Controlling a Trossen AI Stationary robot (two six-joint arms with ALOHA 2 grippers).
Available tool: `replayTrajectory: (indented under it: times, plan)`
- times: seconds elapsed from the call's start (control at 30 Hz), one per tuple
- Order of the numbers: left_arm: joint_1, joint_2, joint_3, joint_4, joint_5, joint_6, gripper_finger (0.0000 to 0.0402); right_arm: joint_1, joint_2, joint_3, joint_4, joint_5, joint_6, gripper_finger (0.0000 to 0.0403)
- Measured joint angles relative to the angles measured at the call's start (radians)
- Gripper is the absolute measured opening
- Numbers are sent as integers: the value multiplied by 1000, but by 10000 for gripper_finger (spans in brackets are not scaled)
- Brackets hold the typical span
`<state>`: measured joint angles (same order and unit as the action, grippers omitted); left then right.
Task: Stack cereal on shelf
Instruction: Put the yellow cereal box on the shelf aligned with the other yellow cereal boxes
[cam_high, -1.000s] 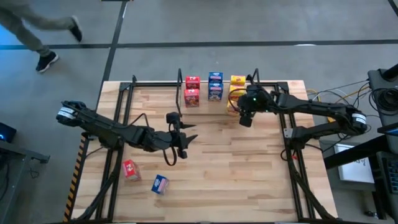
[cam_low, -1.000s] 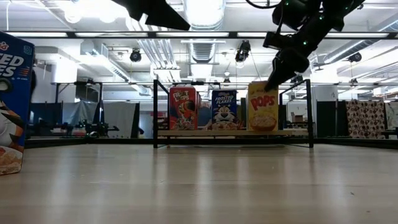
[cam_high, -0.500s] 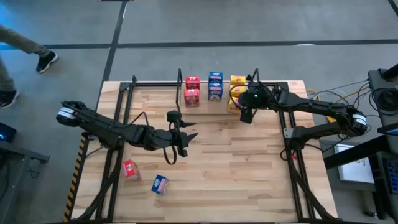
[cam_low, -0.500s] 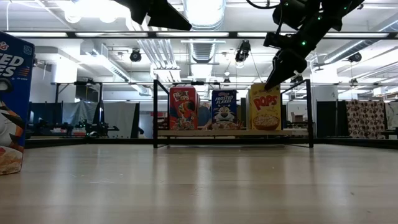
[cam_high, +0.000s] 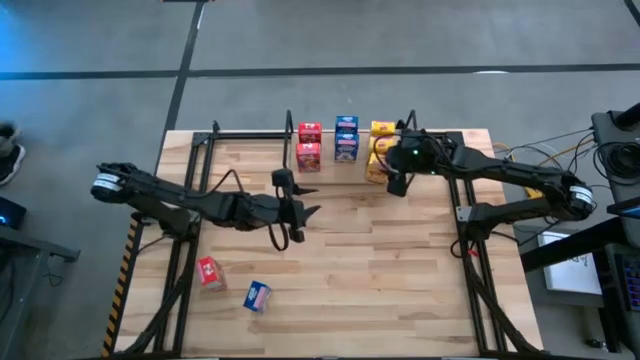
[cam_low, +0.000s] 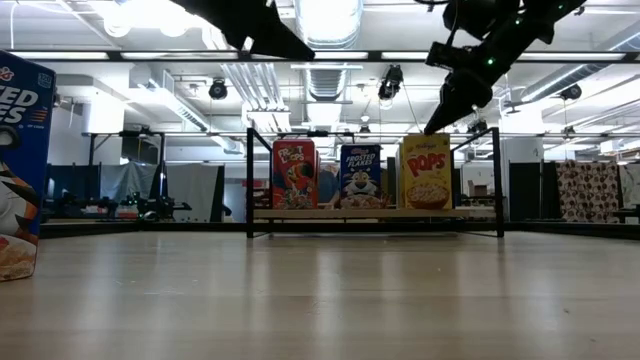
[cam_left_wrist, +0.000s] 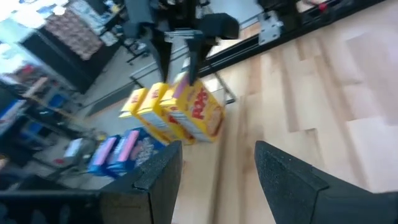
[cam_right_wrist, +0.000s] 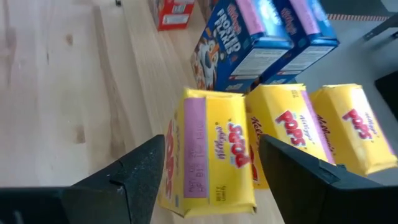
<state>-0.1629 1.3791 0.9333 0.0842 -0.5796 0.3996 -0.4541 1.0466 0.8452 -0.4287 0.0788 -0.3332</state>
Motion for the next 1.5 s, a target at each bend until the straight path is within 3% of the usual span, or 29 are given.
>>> replayTrajectory:
  times: [0.27, 0.43, 0.6, 0.77, 1.0, 1.23, 1.5]
  plan:
    - [47, 24, -1, 40, 69, -18, 186, 18, -99, 0, 1, -21, 121, 233]
    - [70, 27, -1, 50, 99, -11, 186, 65, -147, 0, 1, -185, 212, 212]
    - [84, 28, -1, 50, 100, -11, 186, 126, -138, -15, -8, -199, 302, 180]
    - [85, 28, -1, 45, 100, -11, 186, 153, -92, -38, -72, -133, 372, 134]
    - [85, 28, -1, 32, 100, -12, 186, 153, -13, -50, -171, 127, 400, 60]
    - [85, 28, -1, 26, 100, -12, 186, 153, 17, -50, -138, 150, 366, 14]
    - [84, 28, -1, 21, 101, -12, 186, 146, 16, -50, -136, 216, 339, 9]
